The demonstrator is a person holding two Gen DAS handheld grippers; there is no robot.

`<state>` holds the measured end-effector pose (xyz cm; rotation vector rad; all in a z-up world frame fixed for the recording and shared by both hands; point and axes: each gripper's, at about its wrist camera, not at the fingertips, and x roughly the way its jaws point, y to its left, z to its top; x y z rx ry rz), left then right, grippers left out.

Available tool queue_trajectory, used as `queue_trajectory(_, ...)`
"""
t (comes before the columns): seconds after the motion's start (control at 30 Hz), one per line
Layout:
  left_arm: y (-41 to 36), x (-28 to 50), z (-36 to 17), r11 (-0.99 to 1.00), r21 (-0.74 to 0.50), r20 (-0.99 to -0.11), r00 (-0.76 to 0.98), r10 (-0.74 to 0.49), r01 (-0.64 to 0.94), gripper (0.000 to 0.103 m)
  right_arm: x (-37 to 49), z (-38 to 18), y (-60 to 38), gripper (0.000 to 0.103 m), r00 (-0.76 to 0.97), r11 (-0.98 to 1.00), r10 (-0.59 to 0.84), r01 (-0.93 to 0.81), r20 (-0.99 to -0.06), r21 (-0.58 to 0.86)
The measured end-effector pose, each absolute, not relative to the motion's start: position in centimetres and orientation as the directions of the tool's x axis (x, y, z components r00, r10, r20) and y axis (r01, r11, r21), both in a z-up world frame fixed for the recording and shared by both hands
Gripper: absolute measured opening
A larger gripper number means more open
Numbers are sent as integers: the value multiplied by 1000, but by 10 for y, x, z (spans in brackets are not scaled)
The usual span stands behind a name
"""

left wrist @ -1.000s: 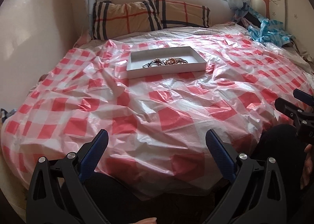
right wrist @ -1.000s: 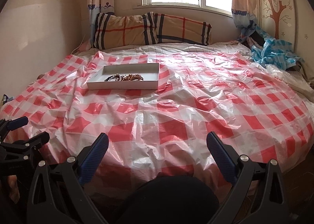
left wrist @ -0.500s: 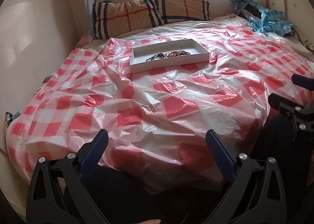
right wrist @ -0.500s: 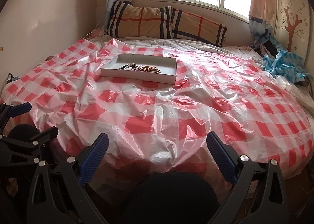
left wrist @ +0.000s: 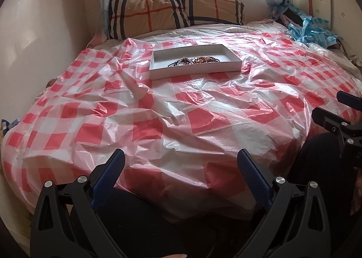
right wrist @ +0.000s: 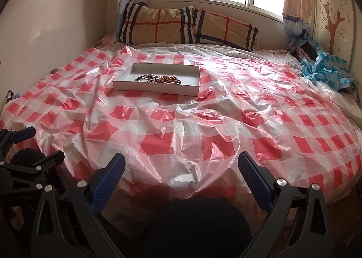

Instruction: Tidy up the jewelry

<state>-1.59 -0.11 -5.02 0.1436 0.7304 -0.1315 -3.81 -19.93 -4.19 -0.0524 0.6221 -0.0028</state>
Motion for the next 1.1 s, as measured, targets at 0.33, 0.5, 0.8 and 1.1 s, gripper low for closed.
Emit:
queue_trajectory(0.33,-2,-16,-52,981,101,-673,738,-55,166,95,-38,-41,-201,96,811,999,-22,-10,-585,-52)
queue_trajectory(0.5,1,-17,-51,984,81,-672,738,-64,160,95,-37,-42,-200,96,810,999,-24,-9,-585,-54)
queue_trajectory(0.8,3,-16,-51,985,75,-673,737,-67,158,95,-37,-41,-200,96,810,998,-24,-10,-586,-55)
queue_trajectory(1.1,3,-16,-51,984,76,-673,736,-67,159,95,-37,-41,-200,96,810,998,-24,-10,-586,-55)
